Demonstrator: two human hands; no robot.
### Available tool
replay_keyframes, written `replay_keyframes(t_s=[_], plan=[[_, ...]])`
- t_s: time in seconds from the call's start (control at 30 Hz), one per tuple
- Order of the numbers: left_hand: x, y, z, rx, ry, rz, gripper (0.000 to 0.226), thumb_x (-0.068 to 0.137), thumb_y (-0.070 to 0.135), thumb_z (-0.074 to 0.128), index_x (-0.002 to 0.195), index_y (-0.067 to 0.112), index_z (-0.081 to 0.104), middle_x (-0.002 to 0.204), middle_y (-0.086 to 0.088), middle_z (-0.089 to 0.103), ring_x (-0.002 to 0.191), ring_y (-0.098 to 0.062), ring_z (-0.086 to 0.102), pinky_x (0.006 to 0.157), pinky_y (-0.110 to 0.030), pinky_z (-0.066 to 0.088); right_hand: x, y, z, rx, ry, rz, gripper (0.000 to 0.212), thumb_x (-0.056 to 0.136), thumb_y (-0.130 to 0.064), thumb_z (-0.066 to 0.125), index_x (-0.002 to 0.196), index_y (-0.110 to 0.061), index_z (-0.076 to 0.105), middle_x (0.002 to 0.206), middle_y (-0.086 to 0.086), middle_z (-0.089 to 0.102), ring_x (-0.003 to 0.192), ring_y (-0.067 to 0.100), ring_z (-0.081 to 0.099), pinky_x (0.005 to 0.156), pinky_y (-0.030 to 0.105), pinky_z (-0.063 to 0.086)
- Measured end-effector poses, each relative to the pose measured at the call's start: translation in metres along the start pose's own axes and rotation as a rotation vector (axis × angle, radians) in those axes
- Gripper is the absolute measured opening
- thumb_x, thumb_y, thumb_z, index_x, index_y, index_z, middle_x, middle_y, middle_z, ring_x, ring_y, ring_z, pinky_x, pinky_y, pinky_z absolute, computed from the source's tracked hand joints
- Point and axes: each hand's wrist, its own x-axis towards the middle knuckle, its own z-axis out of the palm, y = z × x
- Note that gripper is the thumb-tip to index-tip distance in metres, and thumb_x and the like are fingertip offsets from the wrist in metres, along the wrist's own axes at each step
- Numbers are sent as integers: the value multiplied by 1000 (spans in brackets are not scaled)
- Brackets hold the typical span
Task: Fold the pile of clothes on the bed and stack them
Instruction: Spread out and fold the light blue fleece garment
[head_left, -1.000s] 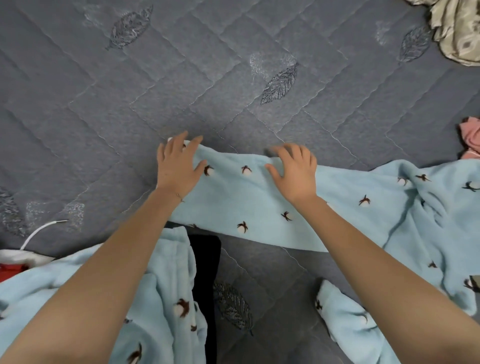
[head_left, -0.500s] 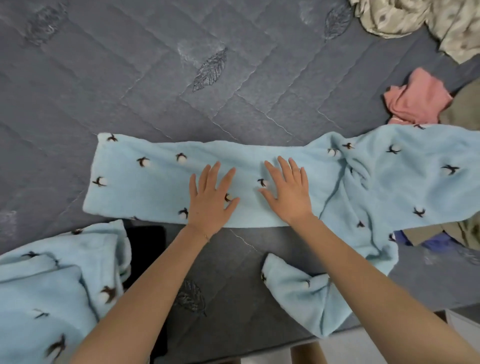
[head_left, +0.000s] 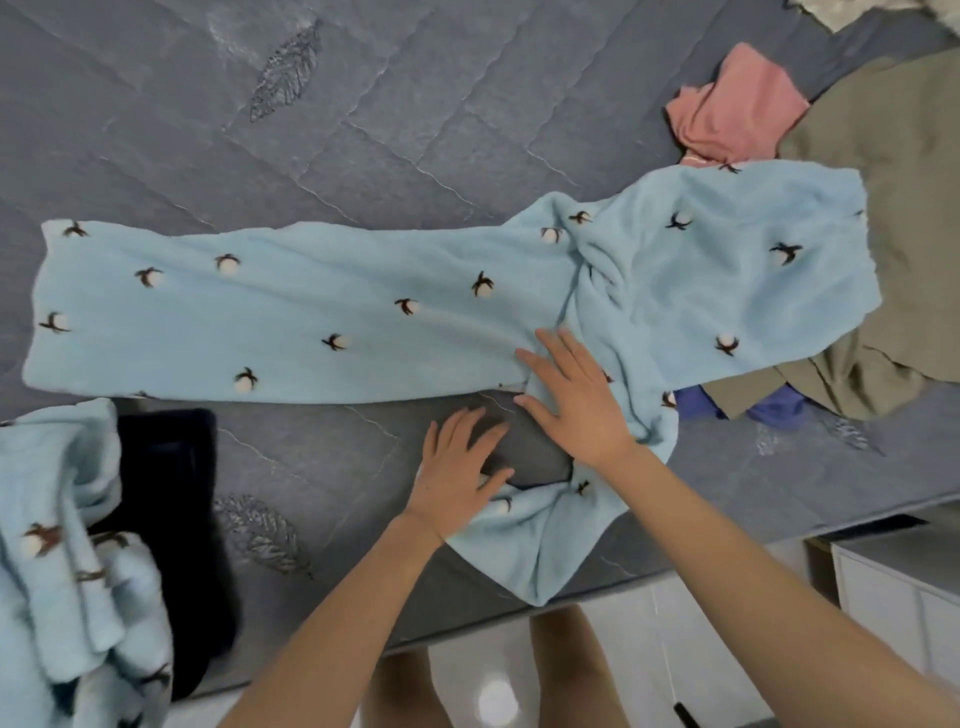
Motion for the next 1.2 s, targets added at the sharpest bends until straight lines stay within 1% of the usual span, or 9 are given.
replay_keyframes(t_s=[0.1,0.27,0.4,0.47,0.6,0.73,0.93,1.03,1.2], plan=[[-7,12,22,96,-13,78,54,85,59,45,120,23,65,122,-3,61,118,-21,44,104,-62,39,-20,8,-2,40,6,-85,50,95,-45,49,129,-11,62,144,14,50,140,30,34,119,30,18],[-12,11,35,215,51,165,33,79,46,44,80,25,70,82,6,65,83,-19,60,98,-41,38,-45,15,1,26,-39,-142,49,94,-45,50,127,-11,63,142,13,53,138,31,39,114,39,32],[-14,10,12,-23,104,133,24,94,34,40,84,19,55,58,3,57,48,-17,54,57,-29,40,-50,11,-1,74,-55,-112,51,92,-46,51,126,-11,64,138,12,56,134,32,45,110,43,38],[-16,11,-11,-79,123,73,24,97,39,33,95,23,51,63,1,60,52,-17,56,49,-30,44,-47,9,-2,88,-81,-86,53,93,-49,48,127,-11,64,138,12,56,134,32,46,110,43,38],[-11,-1,-74,-34,242,-59,42,96,51,27,113,26,57,78,-3,67,67,-23,63,62,-35,51,-28,-5,-11,99,-82,14,58,92,-58,44,125,-14,65,129,6,63,118,28,59,101,42,46],[5,-26,-131,9,408,-143,26,102,32,47,110,13,63,67,-1,58,61,-22,54,59,-31,40,-7,-24,-21,89,-83,57,74,81,-74,42,128,-20,62,118,1,68,111,24,61,98,37,41],[11,-77,-165,2,423,-302,25,103,31,46,108,12,61,72,-5,59,67,-28,56,64,-37,45,18,-32,-12,37,-280,-73,106,65,-87,42,152,-26,30,158,-4,29,147,19,19,121,42,6],[12,-94,-167,43,407,-334,25,103,31,46,107,11,61,74,-4,58,68,-25,53,64,-35,41,22,-36,2,13,-268,-100,97,67,-81,46,143,-21,48,148,0,44,140,23,34,119,50,14],[6,-114,-160,178,440,-111,40,97,32,42,113,6,67,107,-16,63,98,-35,56,84,-44,44,33,-44,27,26,14,-164,47,81,-54,55,88,-12,75,91,1,69,91,29,64,97,40,34]])
